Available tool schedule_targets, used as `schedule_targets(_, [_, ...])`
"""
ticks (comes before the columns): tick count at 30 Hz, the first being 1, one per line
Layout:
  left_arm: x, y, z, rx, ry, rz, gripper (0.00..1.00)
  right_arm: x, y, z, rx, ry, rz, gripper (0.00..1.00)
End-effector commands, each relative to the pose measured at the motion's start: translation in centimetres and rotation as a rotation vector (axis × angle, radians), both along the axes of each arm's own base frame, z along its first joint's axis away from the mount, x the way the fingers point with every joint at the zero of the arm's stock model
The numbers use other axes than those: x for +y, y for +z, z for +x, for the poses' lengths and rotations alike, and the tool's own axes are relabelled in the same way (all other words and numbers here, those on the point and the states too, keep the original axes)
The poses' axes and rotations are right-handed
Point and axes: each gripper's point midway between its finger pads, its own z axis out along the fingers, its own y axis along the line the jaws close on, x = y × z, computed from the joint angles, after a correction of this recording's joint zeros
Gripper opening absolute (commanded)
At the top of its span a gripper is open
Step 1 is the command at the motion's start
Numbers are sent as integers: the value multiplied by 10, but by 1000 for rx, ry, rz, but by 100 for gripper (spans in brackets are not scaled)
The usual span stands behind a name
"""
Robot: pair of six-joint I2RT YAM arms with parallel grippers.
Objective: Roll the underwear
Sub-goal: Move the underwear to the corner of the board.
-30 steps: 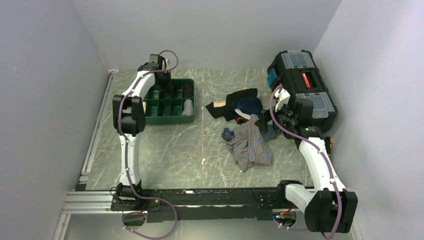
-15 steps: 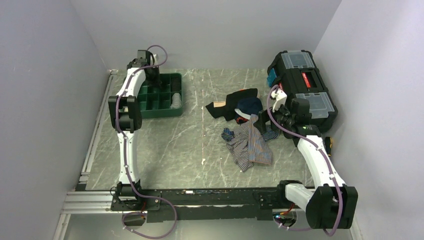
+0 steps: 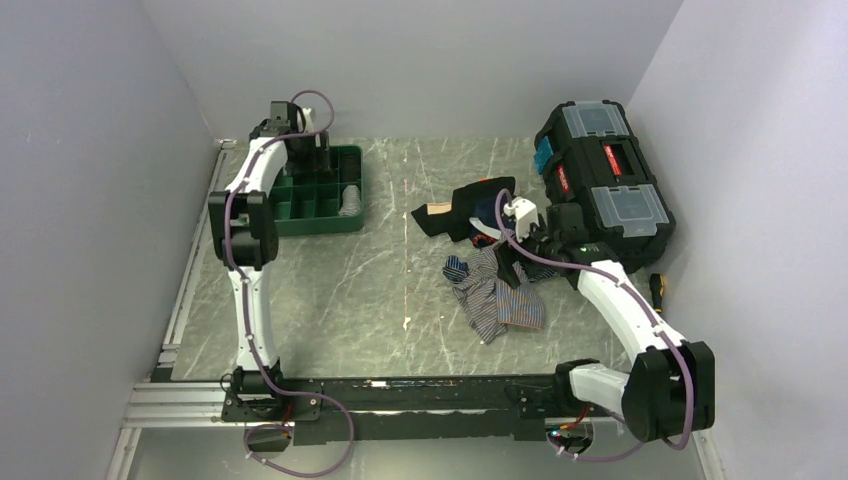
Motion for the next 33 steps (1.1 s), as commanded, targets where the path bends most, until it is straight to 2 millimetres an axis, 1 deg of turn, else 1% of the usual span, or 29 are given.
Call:
schedule_targets(1, [-9, 110, -16, -194, -35, -53, 83, -3, -11, -8, 29, 63, -101, 95])
schedule_targets(4, [-12, 143, -45, -239, -62, -64, 83, -1, -27, -15, 75, 104, -143, 95])
schedule_targets(7, [-15, 170, -83, -284, -101, -58, 84, -2, -48, -15, 123, 125, -196, 95])
schedule_targets(8, [-15, 174, -96, -291, -114, -51, 84, -2, -55, -14, 142, 132, -210, 93])
schedule_targets(9, [-15, 174, -112, -289, -130, -42, 84, -3, -60, -12, 155, 135, -220, 91])
schedule_targets(10, [-14, 188, -128, -325, -142, -28, 84, -4, -67, -9, 169, 135, -233, 88])
schedule_targets(11, [-13, 189, -141, -333, -155, -14, 83, -6, -76, -6, 190, 136, -252, 84])
schedule_targets(14, [-7, 194, -179, -379, -204, 68, 83, -4, -90, 10, 224, 138, -272, 74])
schedule_targets(17, [3, 198, -212, -435, -219, 150, 83, -1, -97, 36, 232, 108, -287, 60])
schedule_targets(19, [7, 197, -232, -462, -231, 190, 83, 0, -99, 58, 227, 76, -302, 50])
schedule_targets(21, [8, 196, -249, -479, -262, 219, 84, 0, -96, 84, 200, 37, -313, 43])
schedule_targets(23, [8, 192, -263, -472, -285, 233, 84, 0, -93, 113, 182, -7, -307, 39])
schedule_targets(25, [9, 188, -272, -466, -291, 245, 84, -2, -90, 142, 177, -58, -292, 36])
schedule_targets(28, [13, 184, -279, -470, -289, 269, 83, -6, -85, 183, 165, -120, -268, 33])
schedule_targets(30, [15, 183, -282, -472, -288, 283, 83, -10, -85, 203, 165, -149, -260, 33])
schedule_targets(31, [15, 184, -283, -475, -287, 285, 84, -11, -77, 216, 143, -165, -249, 33])
schedule_targets(33, [17, 183, -284, -479, -283, 293, 84, -18, -69, 230, 113, -202, -248, 33])
